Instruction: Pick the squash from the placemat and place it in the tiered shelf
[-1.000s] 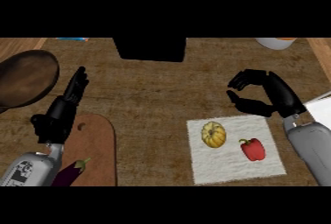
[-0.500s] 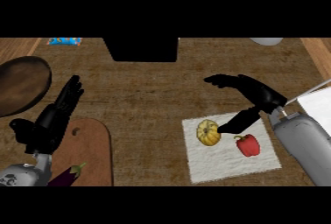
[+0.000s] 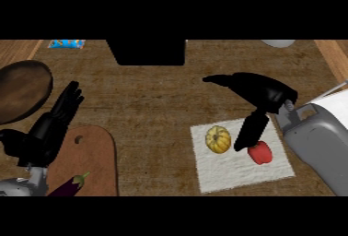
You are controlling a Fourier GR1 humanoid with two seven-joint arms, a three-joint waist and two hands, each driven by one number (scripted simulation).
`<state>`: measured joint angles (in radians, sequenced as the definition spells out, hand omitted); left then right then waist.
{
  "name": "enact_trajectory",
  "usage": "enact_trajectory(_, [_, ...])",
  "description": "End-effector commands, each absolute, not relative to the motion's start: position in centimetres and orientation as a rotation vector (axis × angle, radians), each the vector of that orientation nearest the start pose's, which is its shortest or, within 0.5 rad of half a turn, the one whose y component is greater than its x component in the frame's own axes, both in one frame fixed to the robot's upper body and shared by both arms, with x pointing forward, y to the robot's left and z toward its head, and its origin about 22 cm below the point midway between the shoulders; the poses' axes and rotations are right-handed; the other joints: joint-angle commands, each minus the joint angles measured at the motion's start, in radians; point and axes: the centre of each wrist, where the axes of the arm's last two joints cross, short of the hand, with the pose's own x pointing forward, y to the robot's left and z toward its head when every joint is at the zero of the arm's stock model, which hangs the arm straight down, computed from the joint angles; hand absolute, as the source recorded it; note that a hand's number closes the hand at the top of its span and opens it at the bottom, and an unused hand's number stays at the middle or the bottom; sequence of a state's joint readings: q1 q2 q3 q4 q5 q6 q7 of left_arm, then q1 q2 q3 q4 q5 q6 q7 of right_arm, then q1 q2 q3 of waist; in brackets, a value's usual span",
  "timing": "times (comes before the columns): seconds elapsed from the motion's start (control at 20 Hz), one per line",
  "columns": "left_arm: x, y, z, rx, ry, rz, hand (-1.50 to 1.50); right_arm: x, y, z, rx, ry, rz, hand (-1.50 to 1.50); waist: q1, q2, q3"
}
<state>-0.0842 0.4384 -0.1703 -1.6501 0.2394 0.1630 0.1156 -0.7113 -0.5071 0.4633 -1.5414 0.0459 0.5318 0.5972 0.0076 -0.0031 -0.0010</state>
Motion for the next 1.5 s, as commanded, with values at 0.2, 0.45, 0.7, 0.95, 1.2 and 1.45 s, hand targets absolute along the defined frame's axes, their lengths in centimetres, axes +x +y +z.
enact_trajectory(0.2, [25.5, 29.7, 5.1, 0.13, -1.585, -0.173, 0.0, 32.4, -13.1, 16.1, -0.327, -1.017, 1.521, -1.5, -0.002, 0.003, 0.0])
enact_trajectory(0.45, [25.8, 27.8, 5.6, 0.118, -1.582, -0.181, 0.0, 32.6, -9.7, 12.9, -0.437, -0.925, 1.636, -1.5, 0.001, 0.006, 0.001])
enact_trajectory(0.7, [25.3, 27.4, 6.3, 0.117, -1.569, -0.199, 0.0, 31.8, -7.7, 11.5, -0.523, -0.871, 1.707, -1.5, 0.002, 0.003, 0.001])
enact_trajectory(0.95, [26.3, 27.7, 5.5, 0.144, -1.576, -0.172, 0.0, 31.4, -7.0, 10.8, -0.521, -0.867, 1.737, -1.5, -0.005, 0.003, 0.001])
enact_trajectory(1.2, [25.9, 28.5, 6.3, 0.112, -1.558, -0.173, 0.0, 31.5, -6.2, 9.2, -0.521, -0.747, 1.779, -1.5, -0.003, 0.003, 0.001])
enact_trajectory(1.45, [25.9, 27.1, 4.8, 0.136, -1.556, -0.18, 0.0, 31.8, -6.3, 9.6, -0.551, -0.63, 1.824, -1.5, -0.009, 0.002, 0.0])
